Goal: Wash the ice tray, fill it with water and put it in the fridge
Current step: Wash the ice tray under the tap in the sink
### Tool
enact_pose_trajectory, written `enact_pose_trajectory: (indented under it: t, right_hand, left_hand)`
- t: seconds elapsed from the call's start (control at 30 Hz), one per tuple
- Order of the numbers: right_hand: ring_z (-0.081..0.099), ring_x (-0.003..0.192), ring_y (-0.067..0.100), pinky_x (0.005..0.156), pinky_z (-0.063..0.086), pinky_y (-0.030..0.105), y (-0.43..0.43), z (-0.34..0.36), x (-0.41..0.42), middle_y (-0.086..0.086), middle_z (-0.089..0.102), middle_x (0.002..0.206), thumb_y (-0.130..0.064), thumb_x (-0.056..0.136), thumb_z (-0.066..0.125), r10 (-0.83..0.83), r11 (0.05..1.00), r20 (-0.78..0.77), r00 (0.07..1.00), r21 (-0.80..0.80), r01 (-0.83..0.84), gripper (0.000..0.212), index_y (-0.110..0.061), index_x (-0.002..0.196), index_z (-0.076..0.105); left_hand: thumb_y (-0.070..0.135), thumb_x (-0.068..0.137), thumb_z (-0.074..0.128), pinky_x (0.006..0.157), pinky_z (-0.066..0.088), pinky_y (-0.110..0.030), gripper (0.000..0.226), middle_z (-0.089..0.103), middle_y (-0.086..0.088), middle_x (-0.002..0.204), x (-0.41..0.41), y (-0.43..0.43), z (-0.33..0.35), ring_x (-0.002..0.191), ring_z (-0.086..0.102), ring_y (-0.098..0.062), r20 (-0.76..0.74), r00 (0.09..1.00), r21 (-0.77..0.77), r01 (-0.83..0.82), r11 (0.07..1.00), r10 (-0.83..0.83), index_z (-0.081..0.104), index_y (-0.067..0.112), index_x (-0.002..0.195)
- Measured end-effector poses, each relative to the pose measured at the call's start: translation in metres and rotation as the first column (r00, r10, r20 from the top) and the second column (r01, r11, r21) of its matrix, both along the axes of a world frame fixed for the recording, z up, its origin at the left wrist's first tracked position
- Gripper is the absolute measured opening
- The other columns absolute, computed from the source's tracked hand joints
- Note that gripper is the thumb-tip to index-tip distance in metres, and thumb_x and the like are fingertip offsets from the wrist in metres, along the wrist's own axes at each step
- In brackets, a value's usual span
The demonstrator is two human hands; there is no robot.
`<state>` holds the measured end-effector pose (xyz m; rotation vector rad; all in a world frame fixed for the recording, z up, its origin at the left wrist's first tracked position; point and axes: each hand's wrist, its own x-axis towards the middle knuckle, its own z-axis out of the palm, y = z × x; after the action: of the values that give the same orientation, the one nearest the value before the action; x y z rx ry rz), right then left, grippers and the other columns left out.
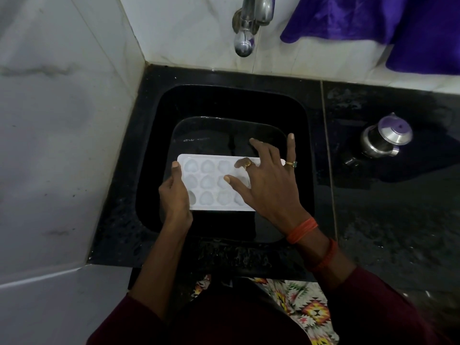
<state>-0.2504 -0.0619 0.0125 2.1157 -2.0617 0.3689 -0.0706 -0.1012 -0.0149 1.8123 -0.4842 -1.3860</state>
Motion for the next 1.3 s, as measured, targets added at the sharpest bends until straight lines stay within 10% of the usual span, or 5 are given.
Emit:
enact_pose_trajectory:
  t: [1.3]
  right_hand:
    - [0.045, 0.14, 0.026, 0.124, -0.012, 0.056, -0.002, 0.0, 0.021, 0.01, 0.053, 0.147, -0.071, 0.098, 0.036, 0.041, 0.994, 0.02, 0.999, 0.105, -0.043, 0.065, -0.022, 0.107, 0.078]
  left_hand:
    - [0.051, 0.1, 0.052, 0.076, 0.061, -0.037, 0.036, 0.075, 0.002, 0.087, -0.013, 0.005, 0.011, 0.085, 0.074, -0.021, -0.03, 1.0, -0.049, -0.007, 0.999, 0.006, 0.068, 0.024, 0.084]
